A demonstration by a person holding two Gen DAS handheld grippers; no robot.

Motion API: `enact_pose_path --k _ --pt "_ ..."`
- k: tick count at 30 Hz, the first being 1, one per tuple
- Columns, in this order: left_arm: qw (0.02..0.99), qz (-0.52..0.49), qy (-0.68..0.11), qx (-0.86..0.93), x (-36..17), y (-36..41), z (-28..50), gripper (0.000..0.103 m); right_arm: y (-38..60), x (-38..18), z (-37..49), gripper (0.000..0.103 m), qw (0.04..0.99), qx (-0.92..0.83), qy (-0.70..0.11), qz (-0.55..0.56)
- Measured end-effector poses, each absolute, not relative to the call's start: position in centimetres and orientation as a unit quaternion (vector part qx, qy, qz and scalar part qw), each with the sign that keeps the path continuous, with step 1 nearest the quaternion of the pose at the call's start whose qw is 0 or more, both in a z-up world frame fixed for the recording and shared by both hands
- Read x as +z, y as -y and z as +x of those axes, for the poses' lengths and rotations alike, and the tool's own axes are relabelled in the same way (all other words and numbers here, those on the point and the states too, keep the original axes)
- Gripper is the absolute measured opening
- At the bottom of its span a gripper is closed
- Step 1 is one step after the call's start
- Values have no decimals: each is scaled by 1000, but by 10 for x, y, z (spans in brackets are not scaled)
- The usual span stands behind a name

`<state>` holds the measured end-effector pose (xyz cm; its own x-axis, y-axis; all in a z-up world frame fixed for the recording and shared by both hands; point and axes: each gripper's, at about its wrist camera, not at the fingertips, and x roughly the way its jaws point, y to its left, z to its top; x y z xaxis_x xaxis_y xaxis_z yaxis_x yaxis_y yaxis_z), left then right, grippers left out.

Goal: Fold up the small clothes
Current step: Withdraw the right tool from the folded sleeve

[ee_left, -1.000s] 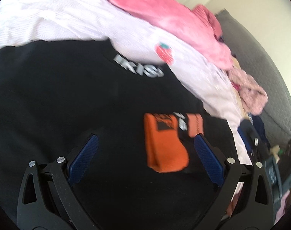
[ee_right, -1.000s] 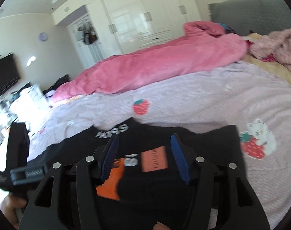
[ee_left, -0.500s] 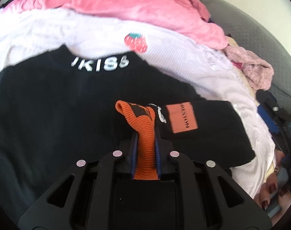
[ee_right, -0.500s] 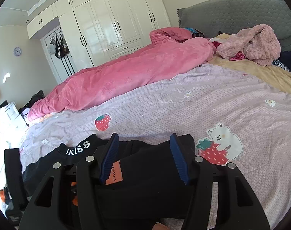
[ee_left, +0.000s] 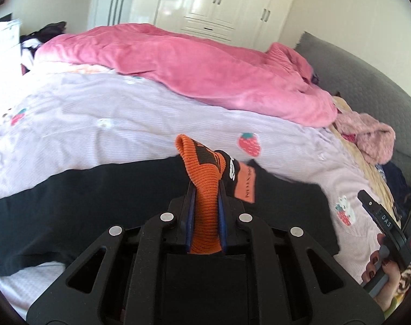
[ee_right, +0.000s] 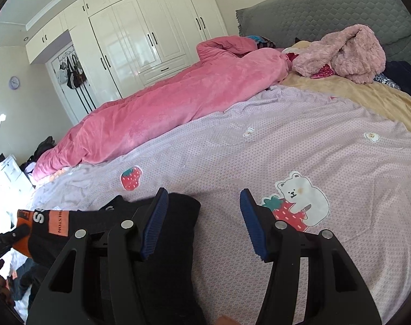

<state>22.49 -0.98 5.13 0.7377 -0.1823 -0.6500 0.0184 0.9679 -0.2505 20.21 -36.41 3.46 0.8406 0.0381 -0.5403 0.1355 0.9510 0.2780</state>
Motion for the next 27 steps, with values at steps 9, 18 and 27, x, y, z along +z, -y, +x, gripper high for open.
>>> enact_pose_path --k 9,18,27 --pt "911 -125 -393 -34 24 -11 219 7 331 27 208 54 946 7 -306 103" --pt "915 -123 -385 -3 28 -22 211 19 280 11 212 54 931 87 -350 52" --pt "911 -91 -402 -18 18 -2 213 24 266 4 214 54 925 100 -366 25"
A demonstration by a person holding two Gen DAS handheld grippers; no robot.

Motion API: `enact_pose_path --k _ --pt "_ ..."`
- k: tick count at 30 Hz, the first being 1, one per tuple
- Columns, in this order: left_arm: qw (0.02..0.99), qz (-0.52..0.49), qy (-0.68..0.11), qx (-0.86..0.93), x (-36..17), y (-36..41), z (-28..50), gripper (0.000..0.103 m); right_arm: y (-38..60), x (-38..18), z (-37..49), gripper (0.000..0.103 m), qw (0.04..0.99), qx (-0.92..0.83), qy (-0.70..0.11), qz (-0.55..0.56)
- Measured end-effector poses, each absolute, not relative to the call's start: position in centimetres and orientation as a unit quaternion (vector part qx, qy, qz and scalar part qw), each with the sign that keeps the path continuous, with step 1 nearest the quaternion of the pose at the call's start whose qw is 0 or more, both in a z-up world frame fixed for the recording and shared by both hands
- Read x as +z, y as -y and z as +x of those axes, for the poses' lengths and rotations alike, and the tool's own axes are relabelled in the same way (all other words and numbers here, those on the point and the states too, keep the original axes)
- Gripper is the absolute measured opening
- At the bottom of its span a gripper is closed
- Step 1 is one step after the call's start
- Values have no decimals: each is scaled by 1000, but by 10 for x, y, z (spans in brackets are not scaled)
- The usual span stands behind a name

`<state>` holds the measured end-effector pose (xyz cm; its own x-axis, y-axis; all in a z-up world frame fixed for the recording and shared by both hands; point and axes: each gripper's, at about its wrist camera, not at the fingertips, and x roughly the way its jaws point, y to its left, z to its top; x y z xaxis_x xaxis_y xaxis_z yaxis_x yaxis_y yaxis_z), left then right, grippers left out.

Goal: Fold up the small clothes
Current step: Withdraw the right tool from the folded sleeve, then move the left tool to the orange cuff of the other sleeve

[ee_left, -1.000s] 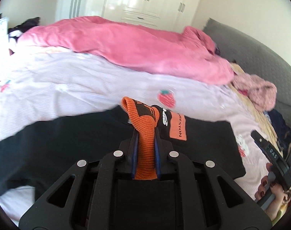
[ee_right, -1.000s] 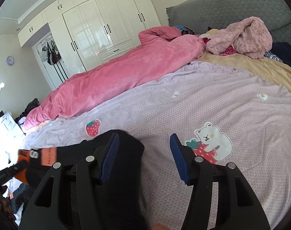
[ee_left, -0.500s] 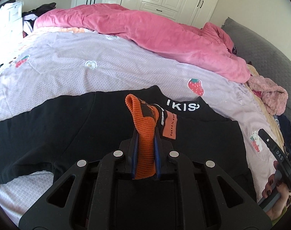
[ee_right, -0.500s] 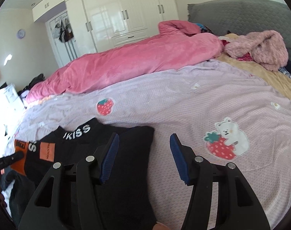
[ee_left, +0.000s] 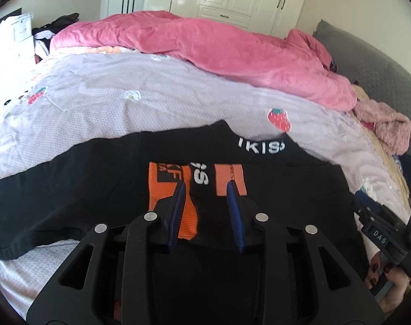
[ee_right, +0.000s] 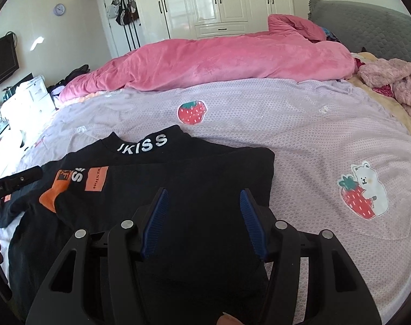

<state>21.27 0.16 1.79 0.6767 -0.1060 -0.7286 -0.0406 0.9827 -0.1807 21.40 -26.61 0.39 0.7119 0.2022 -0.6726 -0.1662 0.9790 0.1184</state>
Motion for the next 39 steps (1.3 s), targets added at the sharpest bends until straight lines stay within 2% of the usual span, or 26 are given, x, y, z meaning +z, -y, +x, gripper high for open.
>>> enact_pose_path --k 9,14,17,21,25,27,31,34,35,37,39 --pt "883 -77 -463 -7 -33 1 226 28 248 -1 212 54 916 129 -380 7" --pt "883 -80 -462 -12 -35 -2 226 28 240 -19 218 55 903 102 -416 -30" --pt "883 -90 -461 -14 -33 -4 224 28 254 -35 228 55 889 85 -450 -5" --pt "884 -96 -457 -13 -33 -5 222 28 254 -33 225 55 891 83 -447 -9" --pt "885 -103 -453 -10 -27 -7 219 29 257 -29 220 61 896 95 -434 12" --pt "888 -106 -448 -9 -22 -7 216 37 257 -23 216 66 898 104 -427 23" --pt "892 -104 -439 -7 -13 -9 208 40 255 -14 208 74 904 116 -410 29" --pt "896 -95 -434 -7 -7 -9 202 44 251 -11 203 75 906 119 -405 27" --pt "897 -92 -432 -5 -5 -10 199 45 250 -10 202 80 907 118 -403 26" --pt "900 -86 -428 -2 -2 -11 196 55 248 -8 199 87 910 118 -396 29" --pt "903 -84 -422 1 3 -15 190 59 245 -4 195 88 914 121 -387 30"
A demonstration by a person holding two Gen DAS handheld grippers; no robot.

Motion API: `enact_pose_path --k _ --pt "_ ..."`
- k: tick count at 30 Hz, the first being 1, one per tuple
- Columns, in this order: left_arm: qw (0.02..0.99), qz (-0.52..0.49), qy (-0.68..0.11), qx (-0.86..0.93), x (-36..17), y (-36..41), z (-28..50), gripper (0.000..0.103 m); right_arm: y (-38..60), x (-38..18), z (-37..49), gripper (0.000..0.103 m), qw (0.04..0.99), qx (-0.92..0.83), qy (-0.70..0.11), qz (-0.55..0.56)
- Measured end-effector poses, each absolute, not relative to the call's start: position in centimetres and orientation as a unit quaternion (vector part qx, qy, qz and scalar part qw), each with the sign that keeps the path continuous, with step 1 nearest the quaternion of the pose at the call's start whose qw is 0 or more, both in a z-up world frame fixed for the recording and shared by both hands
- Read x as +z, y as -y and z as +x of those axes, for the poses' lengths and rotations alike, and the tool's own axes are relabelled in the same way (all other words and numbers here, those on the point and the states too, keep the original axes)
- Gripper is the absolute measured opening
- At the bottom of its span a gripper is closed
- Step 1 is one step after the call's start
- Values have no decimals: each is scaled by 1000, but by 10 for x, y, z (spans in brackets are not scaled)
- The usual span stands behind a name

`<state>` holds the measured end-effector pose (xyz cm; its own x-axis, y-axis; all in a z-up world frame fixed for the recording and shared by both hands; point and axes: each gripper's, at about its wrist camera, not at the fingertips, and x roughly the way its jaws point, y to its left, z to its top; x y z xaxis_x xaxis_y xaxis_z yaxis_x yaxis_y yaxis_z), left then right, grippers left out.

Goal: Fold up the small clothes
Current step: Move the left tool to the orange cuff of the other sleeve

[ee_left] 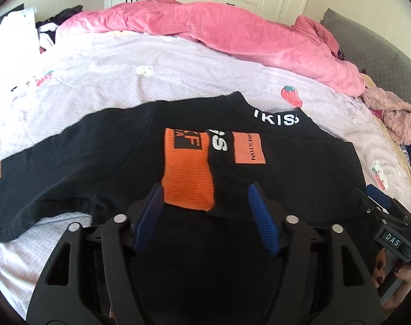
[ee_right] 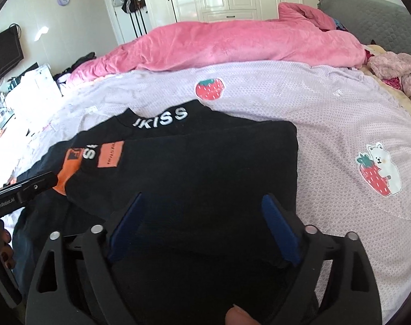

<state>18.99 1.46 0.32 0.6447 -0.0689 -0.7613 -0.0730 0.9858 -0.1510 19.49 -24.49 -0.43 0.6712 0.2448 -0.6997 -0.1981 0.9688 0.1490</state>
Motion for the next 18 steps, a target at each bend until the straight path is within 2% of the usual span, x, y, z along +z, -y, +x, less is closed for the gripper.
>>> enact_pose_path --k 6,7,12,18 --pt "912 -78 -402 17 16 -27 172 75 233 3 183 89 922 130 -365 26" --pt "913 -77 -400 22 18 -30 169 76 230 4 181 96 923 131 -361 22" --pt "919 -74 -384 40 26 -44 155 85 214 11 167 96 930 140 -340 3" --pt "920 -80 -379 61 27 -66 141 91 192 19 156 97 933 151 -326 -17"
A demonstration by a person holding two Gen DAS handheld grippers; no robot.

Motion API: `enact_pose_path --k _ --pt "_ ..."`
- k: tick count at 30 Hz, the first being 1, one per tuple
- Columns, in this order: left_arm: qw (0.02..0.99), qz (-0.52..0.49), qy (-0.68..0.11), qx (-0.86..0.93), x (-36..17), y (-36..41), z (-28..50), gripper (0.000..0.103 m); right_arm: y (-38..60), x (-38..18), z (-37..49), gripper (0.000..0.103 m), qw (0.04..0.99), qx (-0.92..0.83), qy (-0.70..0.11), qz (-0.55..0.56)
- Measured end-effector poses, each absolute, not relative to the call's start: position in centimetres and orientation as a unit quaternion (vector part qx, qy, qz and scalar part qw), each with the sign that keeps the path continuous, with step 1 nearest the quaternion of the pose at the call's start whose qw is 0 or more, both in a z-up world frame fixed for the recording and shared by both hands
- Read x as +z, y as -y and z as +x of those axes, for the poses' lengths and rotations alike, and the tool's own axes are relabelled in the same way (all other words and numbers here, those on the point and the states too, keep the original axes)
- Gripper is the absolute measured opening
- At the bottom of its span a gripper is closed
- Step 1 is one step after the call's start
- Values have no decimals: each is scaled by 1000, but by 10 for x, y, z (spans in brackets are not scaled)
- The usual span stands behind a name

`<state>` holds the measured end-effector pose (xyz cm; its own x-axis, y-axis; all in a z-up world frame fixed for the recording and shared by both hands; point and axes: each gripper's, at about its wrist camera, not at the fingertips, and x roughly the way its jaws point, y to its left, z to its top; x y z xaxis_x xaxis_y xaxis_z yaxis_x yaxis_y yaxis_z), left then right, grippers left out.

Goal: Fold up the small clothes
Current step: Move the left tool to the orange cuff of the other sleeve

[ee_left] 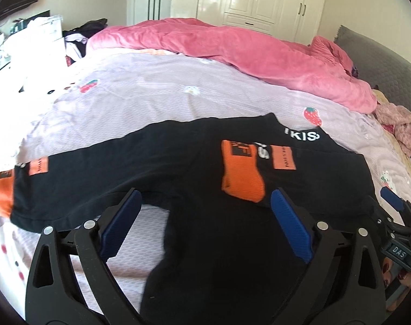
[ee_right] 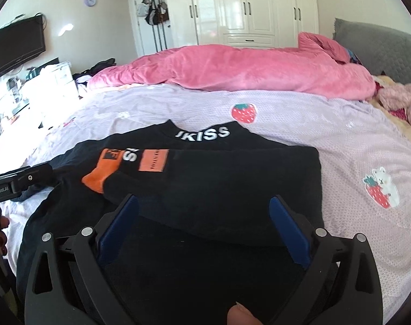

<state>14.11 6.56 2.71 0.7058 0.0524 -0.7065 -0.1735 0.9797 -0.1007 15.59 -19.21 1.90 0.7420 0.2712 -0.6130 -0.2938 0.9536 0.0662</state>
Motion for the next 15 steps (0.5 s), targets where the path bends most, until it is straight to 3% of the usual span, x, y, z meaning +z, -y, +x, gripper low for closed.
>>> enact_pose_path --k 15 --pt "916 -95 -361 144 27 -136 114 93 117 22 142 97 920 203 -331 -46"
